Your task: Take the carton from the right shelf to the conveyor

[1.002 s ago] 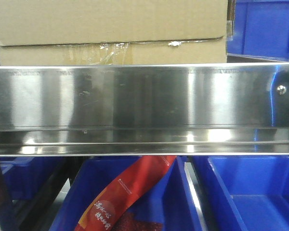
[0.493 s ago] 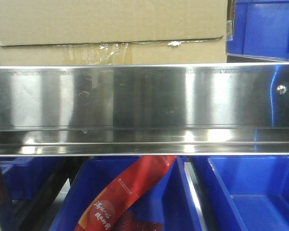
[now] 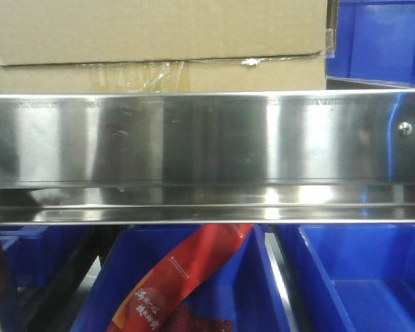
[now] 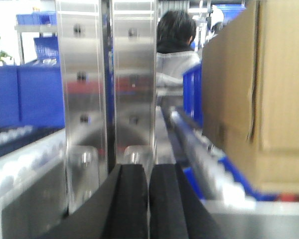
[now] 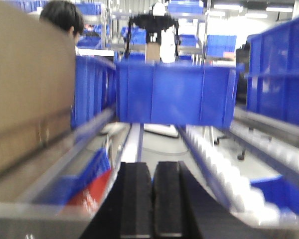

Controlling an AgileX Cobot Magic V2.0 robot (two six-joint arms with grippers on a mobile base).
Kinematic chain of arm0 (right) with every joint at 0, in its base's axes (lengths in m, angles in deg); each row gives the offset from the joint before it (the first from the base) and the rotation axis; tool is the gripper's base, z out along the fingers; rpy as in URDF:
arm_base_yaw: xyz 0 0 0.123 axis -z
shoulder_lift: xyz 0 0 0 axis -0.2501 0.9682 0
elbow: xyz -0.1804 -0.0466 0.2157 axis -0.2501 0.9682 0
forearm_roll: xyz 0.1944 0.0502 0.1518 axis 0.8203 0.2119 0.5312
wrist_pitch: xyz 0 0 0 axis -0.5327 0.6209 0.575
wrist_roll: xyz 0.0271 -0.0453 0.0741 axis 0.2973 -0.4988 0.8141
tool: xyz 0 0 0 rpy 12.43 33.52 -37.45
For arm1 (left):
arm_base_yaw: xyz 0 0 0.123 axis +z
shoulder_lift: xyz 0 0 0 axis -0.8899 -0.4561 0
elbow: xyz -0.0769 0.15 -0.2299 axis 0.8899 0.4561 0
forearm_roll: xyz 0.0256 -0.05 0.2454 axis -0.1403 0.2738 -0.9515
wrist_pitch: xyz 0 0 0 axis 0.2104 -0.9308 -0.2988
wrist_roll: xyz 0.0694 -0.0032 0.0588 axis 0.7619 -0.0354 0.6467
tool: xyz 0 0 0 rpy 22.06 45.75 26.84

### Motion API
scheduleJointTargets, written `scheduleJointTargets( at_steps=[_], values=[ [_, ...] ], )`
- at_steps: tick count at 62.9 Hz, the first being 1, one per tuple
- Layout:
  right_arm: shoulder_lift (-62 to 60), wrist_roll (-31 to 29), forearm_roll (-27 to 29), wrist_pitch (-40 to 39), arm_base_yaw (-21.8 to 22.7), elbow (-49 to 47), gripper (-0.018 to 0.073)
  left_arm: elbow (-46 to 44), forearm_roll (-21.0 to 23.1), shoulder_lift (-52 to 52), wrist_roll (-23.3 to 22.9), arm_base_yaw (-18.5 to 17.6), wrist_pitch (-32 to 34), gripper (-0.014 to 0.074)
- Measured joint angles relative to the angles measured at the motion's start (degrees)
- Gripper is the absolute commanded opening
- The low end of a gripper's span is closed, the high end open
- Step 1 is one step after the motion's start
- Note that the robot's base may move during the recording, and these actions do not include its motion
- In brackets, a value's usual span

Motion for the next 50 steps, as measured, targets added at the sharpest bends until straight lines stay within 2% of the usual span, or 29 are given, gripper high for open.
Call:
scheduleJointTargets(
  at_steps=[10, 14, 18, 21, 28, 32, 39, 46, 50],
  values=[
    [0.4, 0.0, 0.1, 7.9, 0.0, -10.6, -0.0059, -10.5, -1.7, 0.1, 0.0, 0.0, -7.7, 0.0019],
    [1.8, 0.0, 0.1, 9.0, -0.1, -14.4, 0.0, -14.8, -2.4, -0.6, 0.0, 0.0, -11.5, 0.0055],
    [3.5, 0.0, 0.2, 10.2, -0.4, -17.3, 0.0114, -19.4, -2.9, -2.3, 0.0, 0.0, -15.0, 0.0115],
    [5.4, 0.0, 0.3, 10.9, -0.7, -19.8, 0.0242, -23.3, -3.0, -4.2, 0.1, 0.0, -17.5, 0.0197],
    [9.4, 0.0, 1.4, 11.4, -1.7, -23.3, 0.0478, -29.5, -3.2, -8.6, 0.1, 0.0, -22.5, 0.0365],
    [11.7, 0.0, 1.8, 11.4, -2.3, -24.3, 0.0574, -32.7, -3.4, -11.4, 0.1, 0.0, -24.2, 0.0469],
    [15.5, 0.0, 2.0, 11.8, -3.3, -25.0, 0.0556, -35.8, -3.5, -15.1, 0.1, -1.9, -25.5, 0.0566],
    [18.6, 0.0, 2.4, 11.7, -4.7, -25.1, 0.055, -38.3, -3.6, -18.0, 1.7, -7.4, -27.0, 0.0568],
    [20.0, 0.0, 2.5, 12.2, -6.0, -25.8, 0.055, -39.8, -3.6, -20.0, 2.5, -12.1, -28.3, 0.0568]
  ],
)
